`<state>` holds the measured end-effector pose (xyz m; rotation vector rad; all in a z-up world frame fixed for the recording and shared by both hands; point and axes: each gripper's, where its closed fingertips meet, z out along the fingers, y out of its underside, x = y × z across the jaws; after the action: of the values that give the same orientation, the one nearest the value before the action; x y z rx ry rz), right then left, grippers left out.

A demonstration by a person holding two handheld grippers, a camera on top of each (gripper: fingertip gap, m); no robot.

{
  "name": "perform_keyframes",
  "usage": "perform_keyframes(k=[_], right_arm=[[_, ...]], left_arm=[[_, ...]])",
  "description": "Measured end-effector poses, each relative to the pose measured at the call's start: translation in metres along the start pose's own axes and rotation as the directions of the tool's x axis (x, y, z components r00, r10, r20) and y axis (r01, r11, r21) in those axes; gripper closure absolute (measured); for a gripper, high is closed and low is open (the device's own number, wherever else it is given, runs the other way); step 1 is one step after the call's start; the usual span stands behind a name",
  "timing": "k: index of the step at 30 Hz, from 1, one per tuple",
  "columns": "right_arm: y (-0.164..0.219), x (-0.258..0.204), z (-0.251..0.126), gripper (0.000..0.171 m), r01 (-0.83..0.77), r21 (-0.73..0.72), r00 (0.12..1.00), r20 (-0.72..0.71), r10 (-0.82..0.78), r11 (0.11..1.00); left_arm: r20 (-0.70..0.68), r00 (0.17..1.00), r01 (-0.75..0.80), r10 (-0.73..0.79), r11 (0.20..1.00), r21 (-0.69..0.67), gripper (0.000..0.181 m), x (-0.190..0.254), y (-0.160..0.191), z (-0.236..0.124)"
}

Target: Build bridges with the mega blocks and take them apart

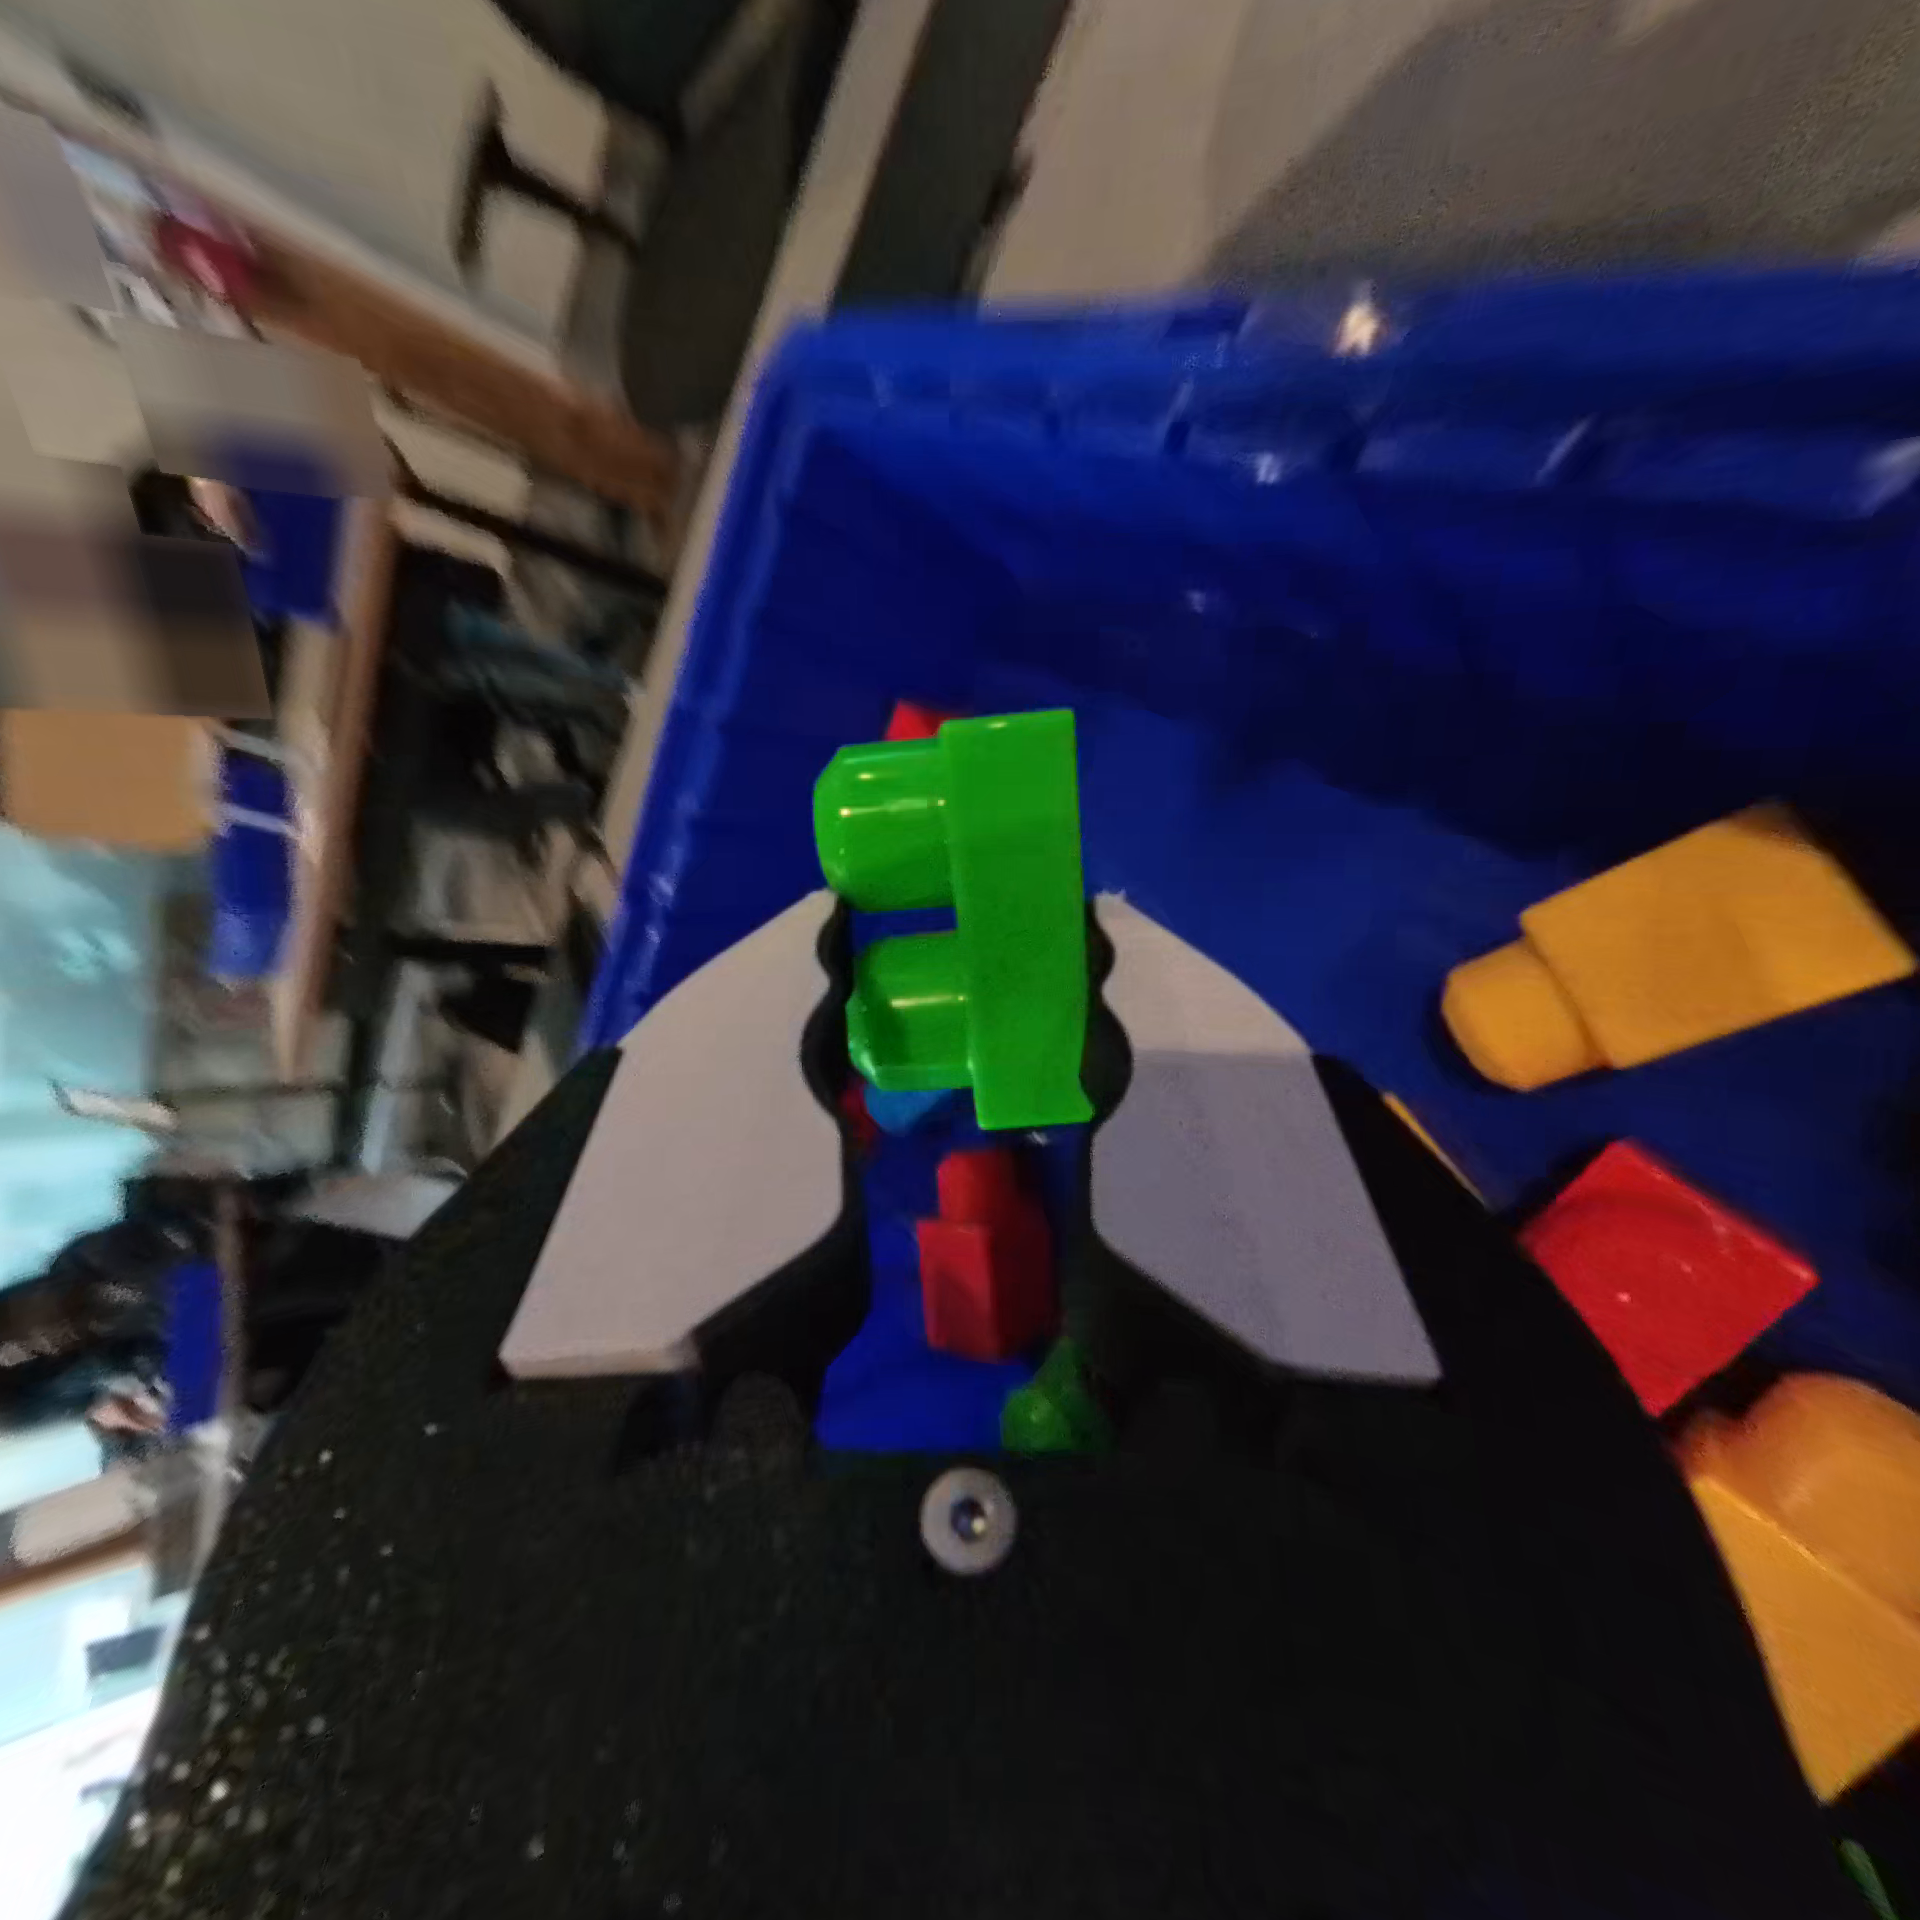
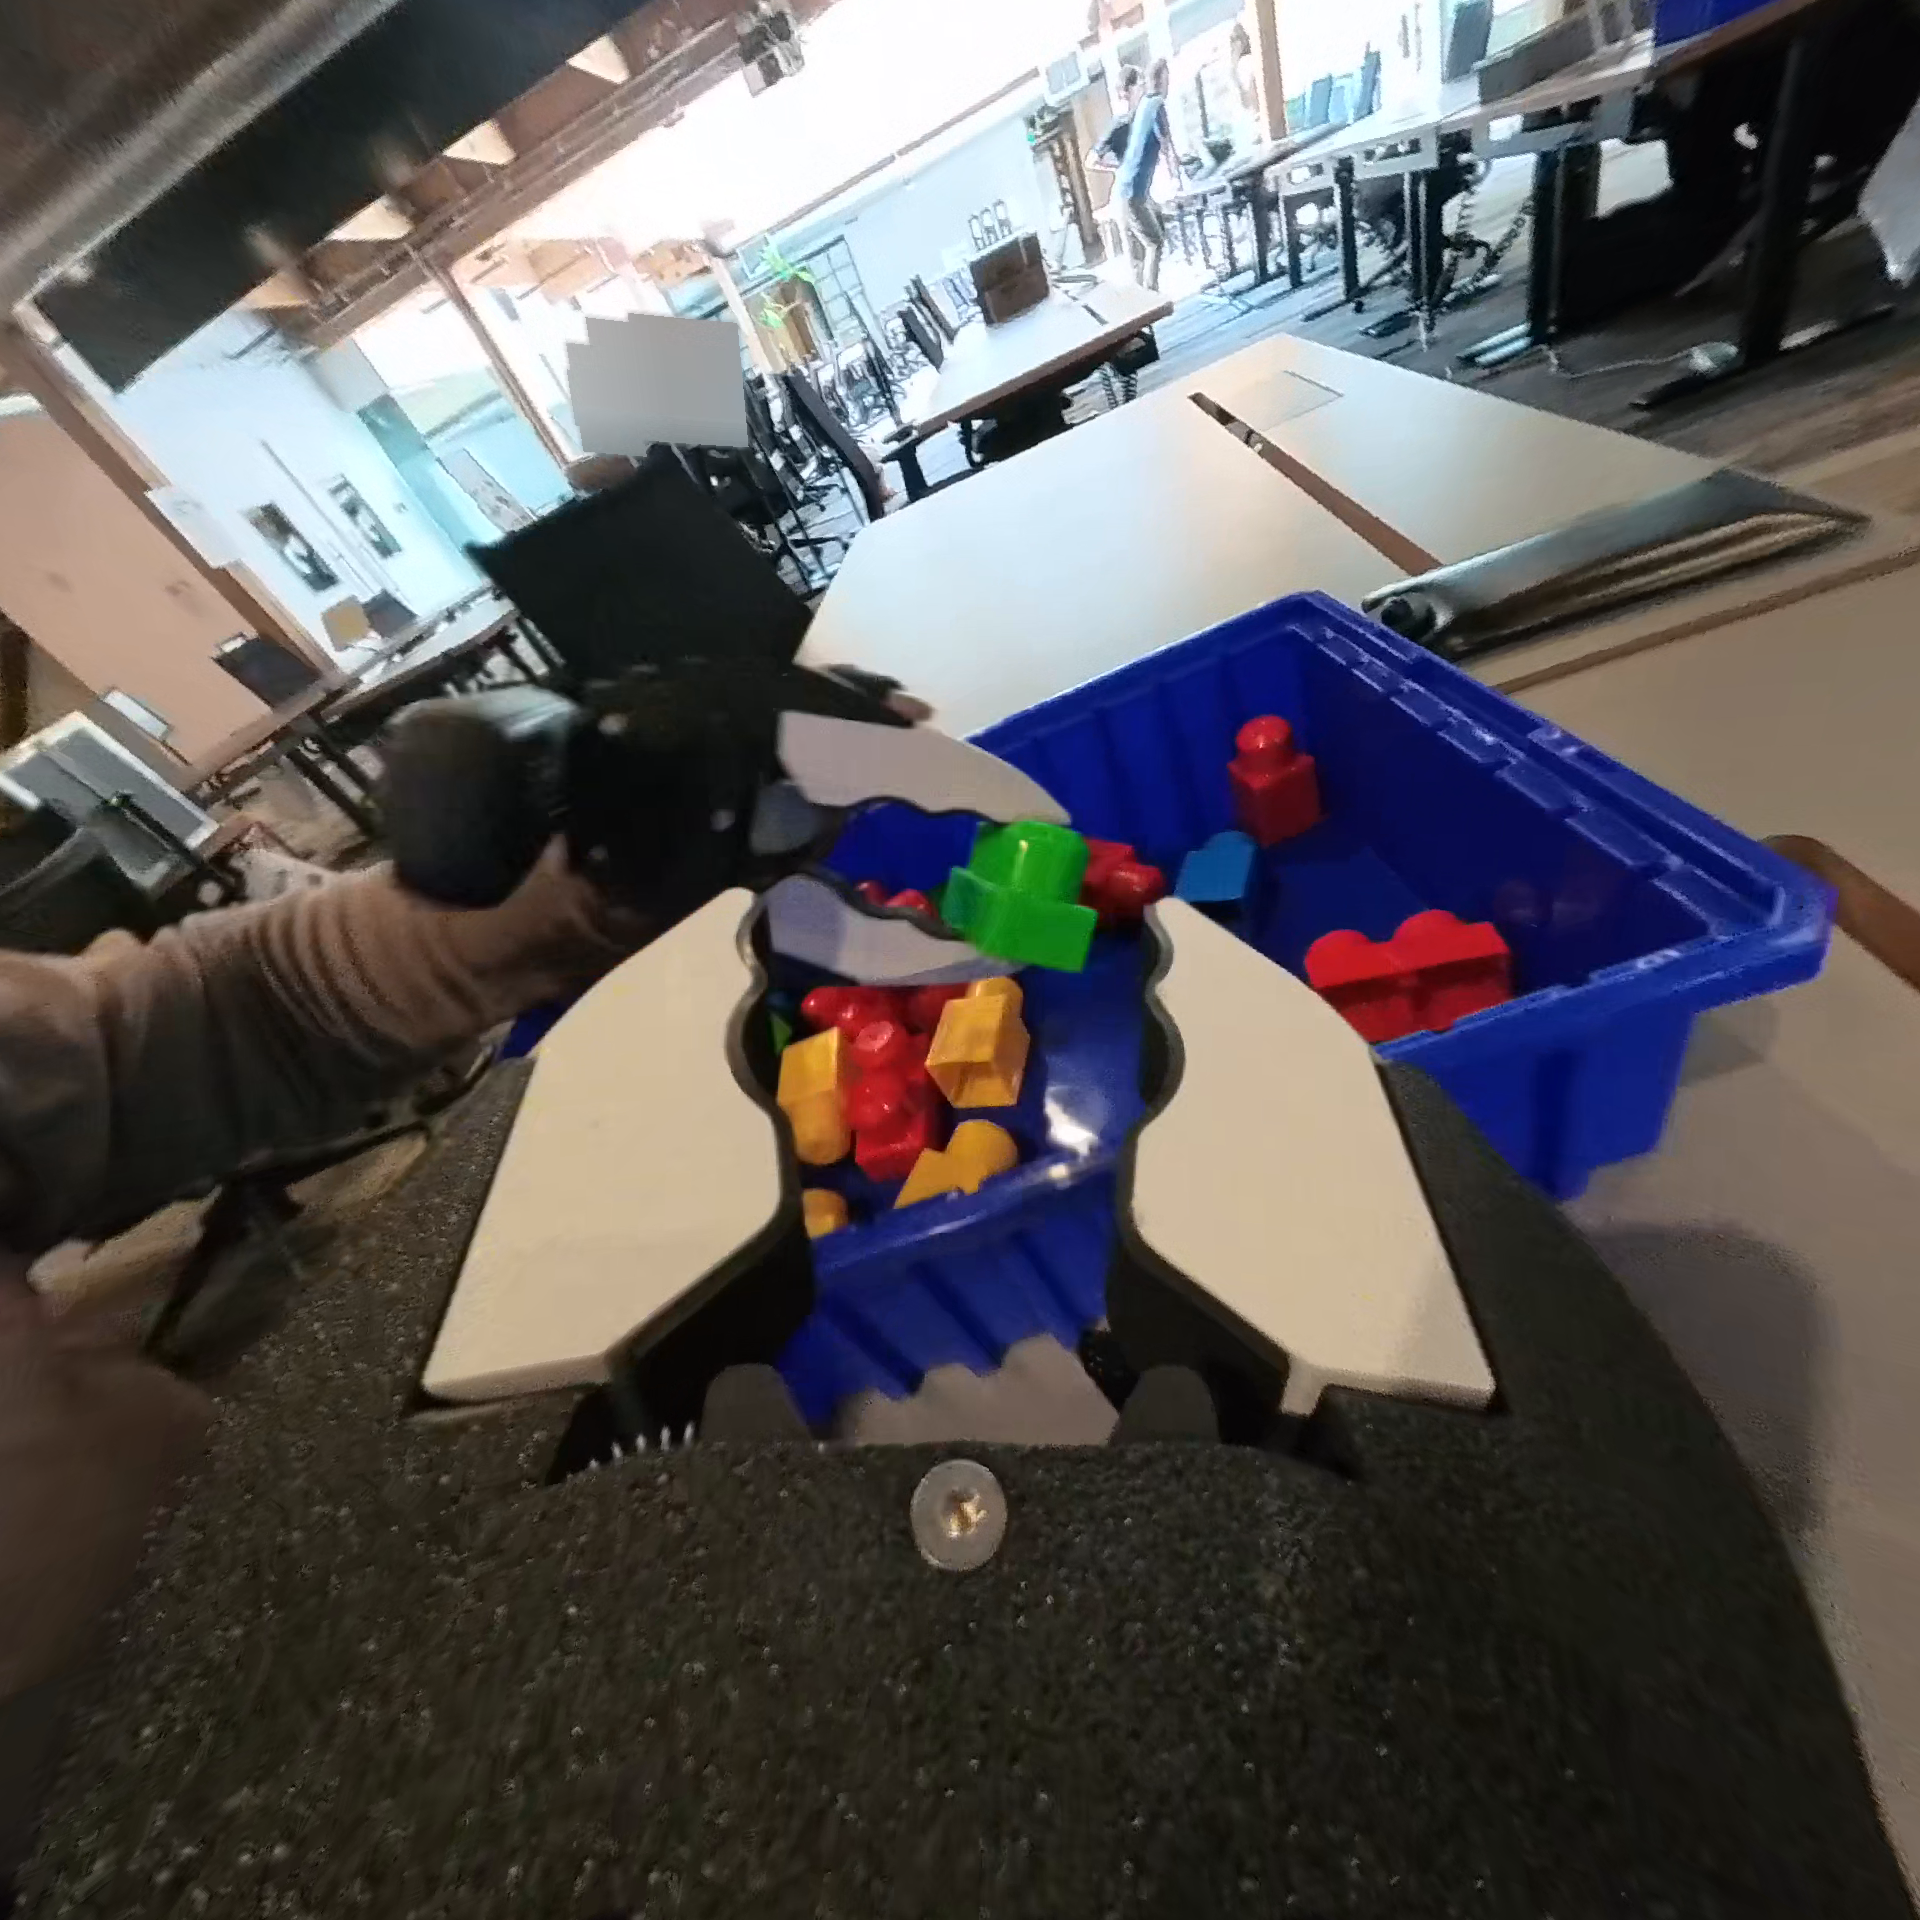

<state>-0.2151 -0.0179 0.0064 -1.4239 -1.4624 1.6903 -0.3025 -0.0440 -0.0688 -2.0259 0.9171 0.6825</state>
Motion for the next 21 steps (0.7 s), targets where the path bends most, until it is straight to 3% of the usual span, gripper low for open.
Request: perform_keyframes(k=[4, 8, 14, 17, 21], right_arm=[[0.016, 0.001, 0.027, 0.095, -0.043, -0.08, 0.999, -0.021, 0.042, 0.996], [0.026, -0.008, 0.042, 0.096, -0.074, -0.114, 0.996, 0.04, 0.079, 0.991], [0.032, -0.02, 0.052, 0.107, -0.034, -0.157, 0.996, 0.079, 0.047, 0.987], [0.033, -0.026, 0.053, 0.135, 0.013, -0.172, 0.995, 0.099, 0.004, 0.985], [0.036, -0.014, 0.053, 0.136, 0.095, -0.191, 0.995, 0.001, -0.097, 0.977]], left_arm=[[0.095, 0.992, -0.098, 0.085, 0.985, 0.143, 0.14, -0.003, -0.03, -0.021], [0.14, 0.981, -0.161, 0.134, 0.967, 0.198, 0.14, -0.003, -0.042, -0.035], [0.184, 0.956, -0.261, 0.227, 0.947, 0.186, 0.14, 0.001, -0.055, -0.042], [0.19, 0.951, -0.281, 0.246, 0.94, 0.192, 0.14, 0.004, -0.06, -0.043], [0.148, 0.972, -0.203, 0.183, 0.971, 0.128, 0.127, 0.001, -0.043, -0.037]])
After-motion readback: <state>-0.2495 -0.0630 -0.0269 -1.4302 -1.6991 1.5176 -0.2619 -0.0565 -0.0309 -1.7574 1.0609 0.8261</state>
